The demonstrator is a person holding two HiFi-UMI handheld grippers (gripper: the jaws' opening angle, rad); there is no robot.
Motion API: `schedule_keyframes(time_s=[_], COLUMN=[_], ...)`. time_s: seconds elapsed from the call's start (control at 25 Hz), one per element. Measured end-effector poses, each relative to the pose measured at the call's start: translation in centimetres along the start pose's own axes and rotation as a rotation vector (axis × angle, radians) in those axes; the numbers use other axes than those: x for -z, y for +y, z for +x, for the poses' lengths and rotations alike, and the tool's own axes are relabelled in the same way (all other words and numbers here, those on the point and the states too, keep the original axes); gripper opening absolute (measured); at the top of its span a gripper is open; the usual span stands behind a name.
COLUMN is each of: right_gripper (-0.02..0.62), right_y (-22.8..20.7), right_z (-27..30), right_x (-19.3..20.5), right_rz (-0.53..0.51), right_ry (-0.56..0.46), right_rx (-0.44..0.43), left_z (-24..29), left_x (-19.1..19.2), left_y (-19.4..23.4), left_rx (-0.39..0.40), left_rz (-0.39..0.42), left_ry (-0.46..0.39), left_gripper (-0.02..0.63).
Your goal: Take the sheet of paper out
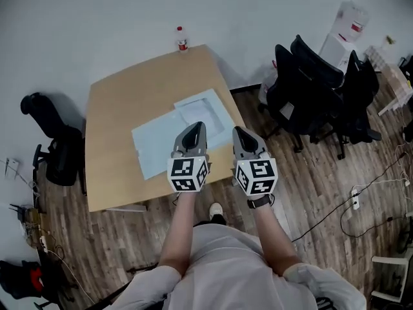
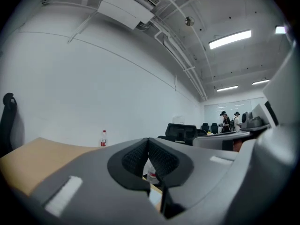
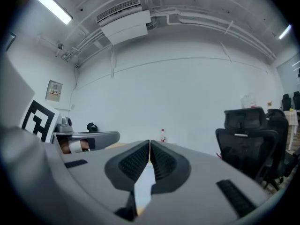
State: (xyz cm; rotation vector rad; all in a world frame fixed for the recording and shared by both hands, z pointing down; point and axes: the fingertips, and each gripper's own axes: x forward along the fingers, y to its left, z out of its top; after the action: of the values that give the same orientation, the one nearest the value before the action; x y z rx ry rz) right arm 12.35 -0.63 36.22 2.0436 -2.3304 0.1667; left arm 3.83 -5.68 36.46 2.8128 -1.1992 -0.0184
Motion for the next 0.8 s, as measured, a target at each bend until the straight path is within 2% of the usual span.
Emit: schedule_keyframes(time_s=[0.12,0.32,0.48,0.64,0.8], right_gripper=[0.014,0.014,0.014,0.014,0.014], right_y=[1.0,1.9,1.8,2.1,2.1], right_z=[5.0,11.0,14.4,16.3,19.1], right_x=[-0.8,-1.0,-0.8,0.8,3.4], right_rz=[-0.014,-0.027,-0.014,-0.009,-0.009], right_ry=[-0.015,-0.016,0.000,0.036,0.098], right_rx=[-0.041,-0.089,-0.105,-0.138,-0.193], left_z=[2.7,5.1,6.0,6.2,7.0], left_x=[-0.6,0.4,1.5,3.1,5.0], left_y=[3.5,9.4,12.5,14.3,16.8], left_rx=[0.001,-0.095,-0.137,-0.146,-0.198], left_rz=[0.000,-0.044,-0.062,-0.073,-0.119], left_ry=[-0.024,-0.004,0.023,0.032,0.061], left_gripper=[0.011,0.011,0.011,0.011,0.011])
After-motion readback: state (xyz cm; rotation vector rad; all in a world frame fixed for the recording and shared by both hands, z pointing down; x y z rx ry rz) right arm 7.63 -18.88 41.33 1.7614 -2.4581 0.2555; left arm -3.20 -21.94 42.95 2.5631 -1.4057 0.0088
